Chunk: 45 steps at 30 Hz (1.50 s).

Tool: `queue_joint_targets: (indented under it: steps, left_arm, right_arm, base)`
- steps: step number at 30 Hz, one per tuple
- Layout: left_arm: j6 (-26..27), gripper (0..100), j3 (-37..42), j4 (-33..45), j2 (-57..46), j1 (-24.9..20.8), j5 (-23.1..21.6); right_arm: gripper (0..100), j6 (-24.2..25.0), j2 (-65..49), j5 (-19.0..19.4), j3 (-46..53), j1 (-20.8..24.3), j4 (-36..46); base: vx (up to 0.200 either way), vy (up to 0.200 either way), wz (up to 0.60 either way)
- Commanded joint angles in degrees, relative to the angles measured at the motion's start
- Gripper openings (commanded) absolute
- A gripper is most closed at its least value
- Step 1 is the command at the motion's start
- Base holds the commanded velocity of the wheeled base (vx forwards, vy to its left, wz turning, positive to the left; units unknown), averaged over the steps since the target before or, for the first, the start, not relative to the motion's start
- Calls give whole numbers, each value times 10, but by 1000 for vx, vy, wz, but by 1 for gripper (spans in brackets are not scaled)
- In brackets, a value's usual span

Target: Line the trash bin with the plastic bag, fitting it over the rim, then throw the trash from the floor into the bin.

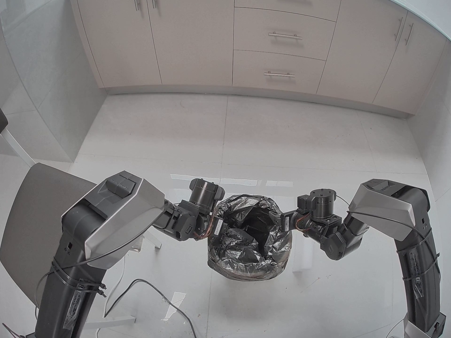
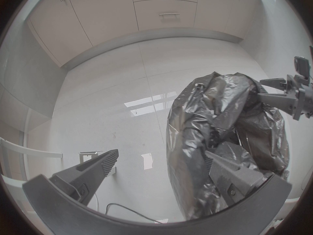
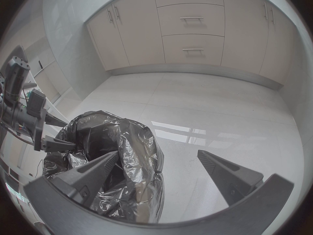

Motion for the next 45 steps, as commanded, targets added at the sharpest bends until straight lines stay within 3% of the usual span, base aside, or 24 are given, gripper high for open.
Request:
queue_joint_targets:
  steps: [1,10,14,20,28,37,45]
  left_arm:
    - [-13,100,96,-17,-92,-24,-8]
    - [-11,100,243,-157,-123,-80,-15]
    - [-9,100,260,-196,-126,-92,-15]
    - [-11,100,261,-198,-120,-70,-15]
    - [-13,100,307,-241,-136,-65,-16]
    - [-12,100,308,-245,-127,-64,-17]
    - [-12,100,307,-246,-127,-64,-17]
  right_arm:
    - [100,-1,0,1,7,0,0]
    - [100,-9,-6,5,37,11,0]
    - [100,-16,-5,5,38,11,0]
    - [100,-18,-10,7,61,20,0]
    - [100,-66,-15,20,104,44,-1]
    - [100,-103,-6,21,120,42,3]
    - [100,-102,-8,21,113,37,22]
  base:
    - [0,0,0]
    - [0,0,0]
    - [0,0,0]
    - [0,0,0]
    - [0,0,0]
    - [0,0,0]
    - [0,0,0]
